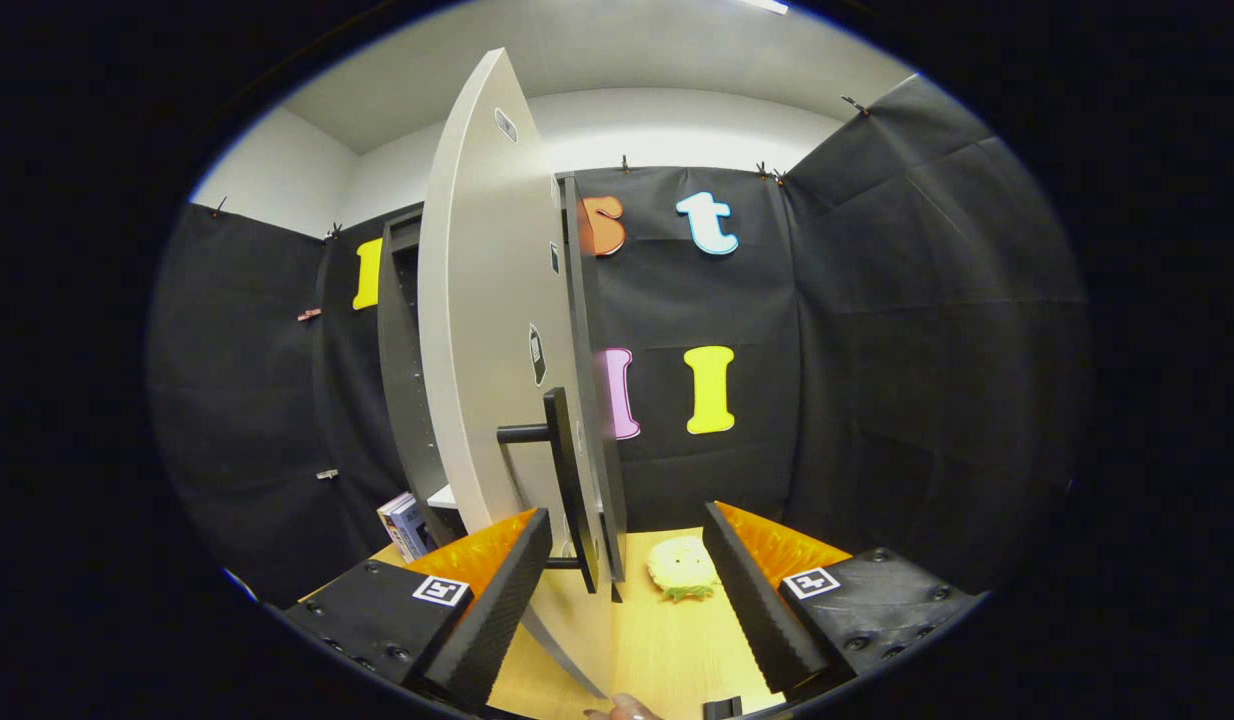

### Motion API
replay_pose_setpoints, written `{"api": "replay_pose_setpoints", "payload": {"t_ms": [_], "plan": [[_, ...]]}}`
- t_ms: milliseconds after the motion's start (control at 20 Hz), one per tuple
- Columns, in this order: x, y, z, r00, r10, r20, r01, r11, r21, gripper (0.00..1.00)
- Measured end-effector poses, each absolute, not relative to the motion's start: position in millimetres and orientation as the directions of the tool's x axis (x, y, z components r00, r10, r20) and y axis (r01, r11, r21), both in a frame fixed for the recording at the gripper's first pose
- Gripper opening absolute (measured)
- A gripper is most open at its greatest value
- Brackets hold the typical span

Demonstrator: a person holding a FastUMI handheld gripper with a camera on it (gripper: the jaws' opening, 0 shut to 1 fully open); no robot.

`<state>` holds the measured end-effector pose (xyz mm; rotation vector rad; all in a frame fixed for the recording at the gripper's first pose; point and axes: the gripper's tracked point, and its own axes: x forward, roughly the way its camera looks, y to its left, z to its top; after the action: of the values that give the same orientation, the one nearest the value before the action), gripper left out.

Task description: Open the shoe cabinet door, grab the shoes and put them into the shoe cabinet, then close the shoe cabinet door.

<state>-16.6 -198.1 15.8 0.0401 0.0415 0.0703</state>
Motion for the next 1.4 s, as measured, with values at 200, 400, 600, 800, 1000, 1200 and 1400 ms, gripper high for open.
{"api": "replay_pose_setpoints", "payload": {"t_ms": [200,400,600,800,1000,1200,1400], "plan": [[-7,-185,7,0.993,0.099,-0.066,-0.093,0.992,0.083,0.98],[-2,-152,7,0.989,0.133,-0.063,-0.128,0.989,0.072,0.98],[4,-114,1,0.987,0.146,-0.070,-0.141,0.988,0.066,0.98],[18,-85,-15,0.987,0.120,-0.107,-0.108,0.988,0.110,0.98],[28,-50,-15,0.991,0.102,-0.089,-0.095,0.992,0.078,0.98],[39,-10,-22,0.993,0.078,-0.087,-0.075,0.996,0.042,0.98],[53,12,-26,0.997,0.021,-0.073,-0.018,0.999,0.030,0.98]]}}
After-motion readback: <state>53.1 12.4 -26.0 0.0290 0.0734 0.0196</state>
